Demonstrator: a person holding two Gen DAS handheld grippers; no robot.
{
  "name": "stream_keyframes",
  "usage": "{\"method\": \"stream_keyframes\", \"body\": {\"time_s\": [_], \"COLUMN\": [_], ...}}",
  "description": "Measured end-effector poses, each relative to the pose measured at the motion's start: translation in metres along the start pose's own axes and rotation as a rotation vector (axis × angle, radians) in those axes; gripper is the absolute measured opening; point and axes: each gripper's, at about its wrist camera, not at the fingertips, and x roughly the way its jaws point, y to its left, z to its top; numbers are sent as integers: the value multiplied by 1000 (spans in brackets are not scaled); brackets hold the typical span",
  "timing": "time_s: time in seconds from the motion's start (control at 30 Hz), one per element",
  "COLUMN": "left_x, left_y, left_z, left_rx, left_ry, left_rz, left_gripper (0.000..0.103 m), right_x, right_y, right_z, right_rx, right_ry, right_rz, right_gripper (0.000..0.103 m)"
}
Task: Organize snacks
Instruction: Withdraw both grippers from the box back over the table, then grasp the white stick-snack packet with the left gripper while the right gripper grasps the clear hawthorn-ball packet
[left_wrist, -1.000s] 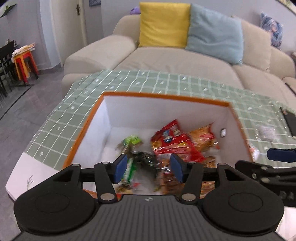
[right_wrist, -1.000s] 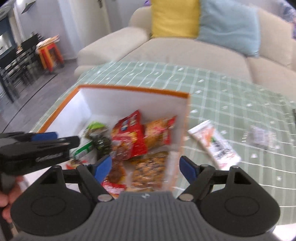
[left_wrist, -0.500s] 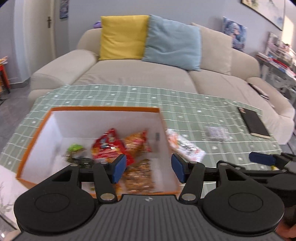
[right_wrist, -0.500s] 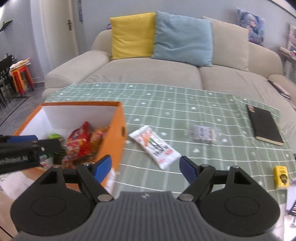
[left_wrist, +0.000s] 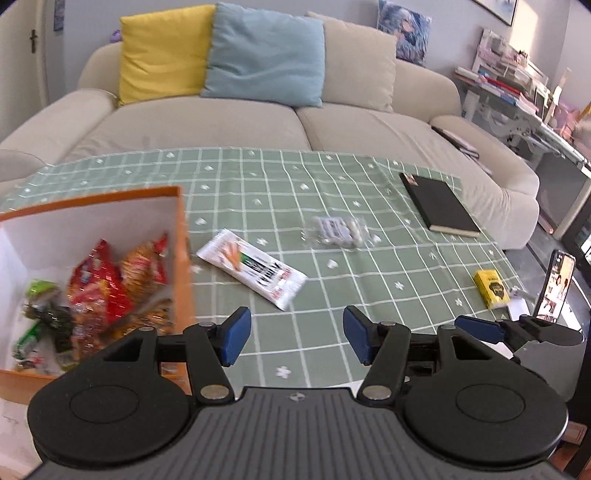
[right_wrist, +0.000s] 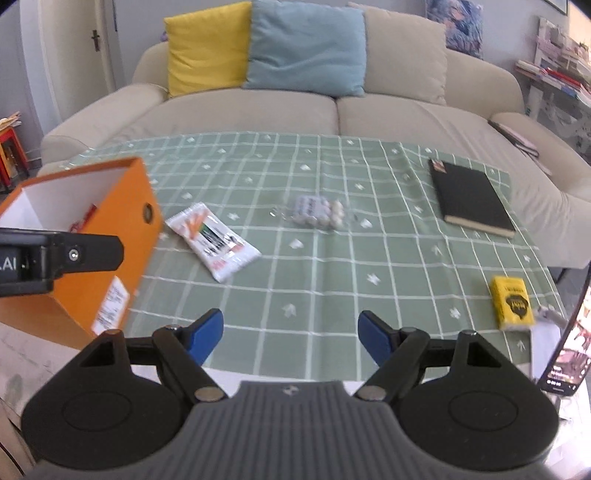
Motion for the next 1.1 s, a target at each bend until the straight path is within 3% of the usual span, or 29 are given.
{"method": "stream_keyframes", "body": {"time_s": [0.23,0.3,0.57,0.73,0.9,1.1], "left_x": [39,50,103,135,171,194], "left_y": [-12,-11,-4,-2,10,25], "left_z": [0,1,15,31,43,52], "left_rx": [-48,-87,-286,-344,-407,-432], "left_ry": [83,97,146,109,147,170], "left_rz": [58,79,139,239,320,392], "left_gripper": [76,80,80,83,83,83], "right_x": [22,30,60,84,114,154], "right_y": [-18,-22,-35,-43,-52,-50], "right_z": [-7,-8,2,22,52,85], "right_rx": [-26,-51,-96,-104,-54,-53], "right_ry": [38,43,33,2,-23,-43], "right_rz": [-14,-19,18,35,22,22], "right_gripper": [77,77,77,77,88,90]}}
